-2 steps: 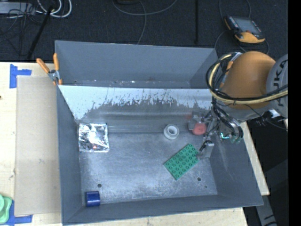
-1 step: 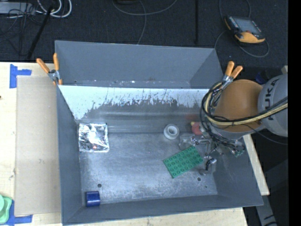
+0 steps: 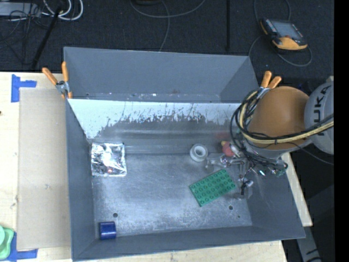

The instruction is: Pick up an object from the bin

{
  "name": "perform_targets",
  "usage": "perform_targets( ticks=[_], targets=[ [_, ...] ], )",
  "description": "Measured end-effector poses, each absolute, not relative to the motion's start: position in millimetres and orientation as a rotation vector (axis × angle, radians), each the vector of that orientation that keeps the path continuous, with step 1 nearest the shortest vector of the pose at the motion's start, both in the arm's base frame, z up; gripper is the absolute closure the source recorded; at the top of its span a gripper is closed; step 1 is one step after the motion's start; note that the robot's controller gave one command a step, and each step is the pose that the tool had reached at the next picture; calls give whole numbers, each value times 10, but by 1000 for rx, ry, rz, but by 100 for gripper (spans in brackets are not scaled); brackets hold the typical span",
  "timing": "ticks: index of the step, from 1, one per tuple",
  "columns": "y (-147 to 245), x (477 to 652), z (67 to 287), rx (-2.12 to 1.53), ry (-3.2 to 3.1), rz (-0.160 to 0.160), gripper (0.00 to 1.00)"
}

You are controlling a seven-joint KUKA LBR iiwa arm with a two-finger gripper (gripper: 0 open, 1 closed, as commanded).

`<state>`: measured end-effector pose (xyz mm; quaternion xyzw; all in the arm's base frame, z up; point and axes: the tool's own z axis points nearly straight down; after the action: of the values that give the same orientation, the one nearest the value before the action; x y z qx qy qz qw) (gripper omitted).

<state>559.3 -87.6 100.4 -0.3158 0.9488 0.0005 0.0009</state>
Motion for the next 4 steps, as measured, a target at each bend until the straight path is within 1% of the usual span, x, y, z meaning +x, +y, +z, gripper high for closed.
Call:
perform_targets(
  ticks=[1,2,3,4],
  targets=[
    [-953,5638,1022,-1061,2956,1,0],
    [-893,5655,685,-1171,2915,3,0],
    [-894,5658,685,-1166,2916,5,0],
    [-894,5664,695,-1165,2915,4,100]
  ],
)
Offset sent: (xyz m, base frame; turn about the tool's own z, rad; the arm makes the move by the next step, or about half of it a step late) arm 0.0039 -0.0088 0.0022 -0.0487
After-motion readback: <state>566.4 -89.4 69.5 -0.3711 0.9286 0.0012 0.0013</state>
